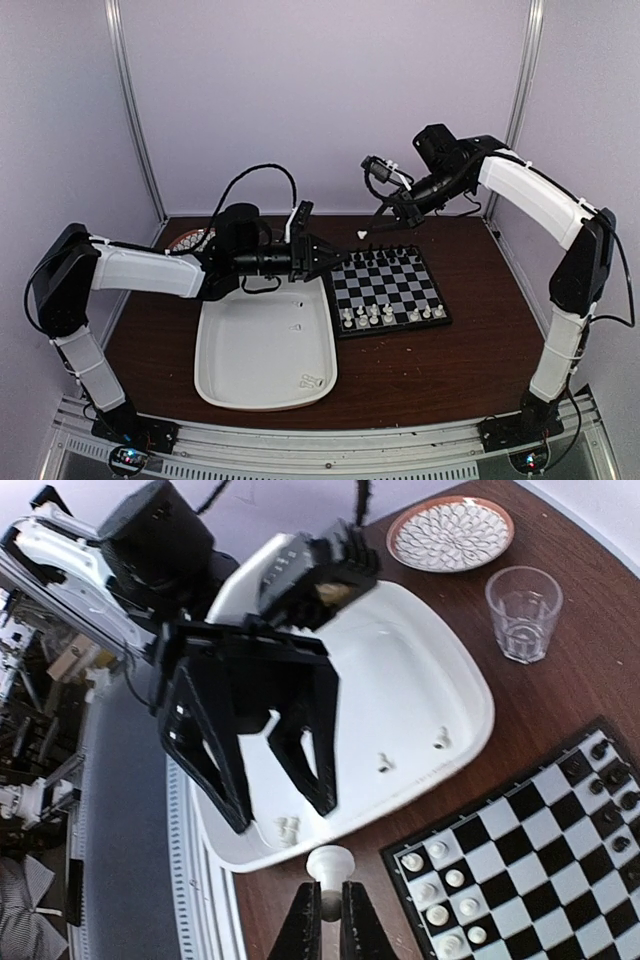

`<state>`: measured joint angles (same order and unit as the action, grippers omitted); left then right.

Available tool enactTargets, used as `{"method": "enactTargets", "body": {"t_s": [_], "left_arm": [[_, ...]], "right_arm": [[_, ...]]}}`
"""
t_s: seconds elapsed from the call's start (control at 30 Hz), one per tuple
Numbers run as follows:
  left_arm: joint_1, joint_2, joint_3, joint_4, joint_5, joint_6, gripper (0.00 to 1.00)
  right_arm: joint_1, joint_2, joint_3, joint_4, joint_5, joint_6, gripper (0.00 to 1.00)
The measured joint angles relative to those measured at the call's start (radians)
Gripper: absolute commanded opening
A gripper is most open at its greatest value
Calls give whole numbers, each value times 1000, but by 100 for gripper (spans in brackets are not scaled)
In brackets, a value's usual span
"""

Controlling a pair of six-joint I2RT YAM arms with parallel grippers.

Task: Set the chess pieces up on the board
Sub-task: Pass from the left arm to the right, then place the pawn at e2.

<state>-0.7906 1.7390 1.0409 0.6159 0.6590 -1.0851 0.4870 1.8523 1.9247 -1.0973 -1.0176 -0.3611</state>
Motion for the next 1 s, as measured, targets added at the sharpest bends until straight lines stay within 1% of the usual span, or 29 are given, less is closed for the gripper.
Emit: {"method": "enactTargets", "body": {"t_s": [0.17, 0.4, 0.53, 0.77, 1.0], "left_arm": [[10, -71, -22, -166, -46, 86, 49], [13, -145, -21, -383, -112, 227, 48], [15, -156, -20, -449, -129, 269, 47], [22, -159, -20, -497, -145, 299, 46], [27, -165, -20, -514, -149, 306, 45]], "right_arm": [[-16, 23, 49, -110, 195, -86, 3], [-16, 99, 45, -222, 482, -187, 3], [-13, 145, 44, -256, 588, -215, 2], [-1, 217, 11, -277, 703, -238, 2], [55, 259, -38, -274, 784, -242, 2]]}}
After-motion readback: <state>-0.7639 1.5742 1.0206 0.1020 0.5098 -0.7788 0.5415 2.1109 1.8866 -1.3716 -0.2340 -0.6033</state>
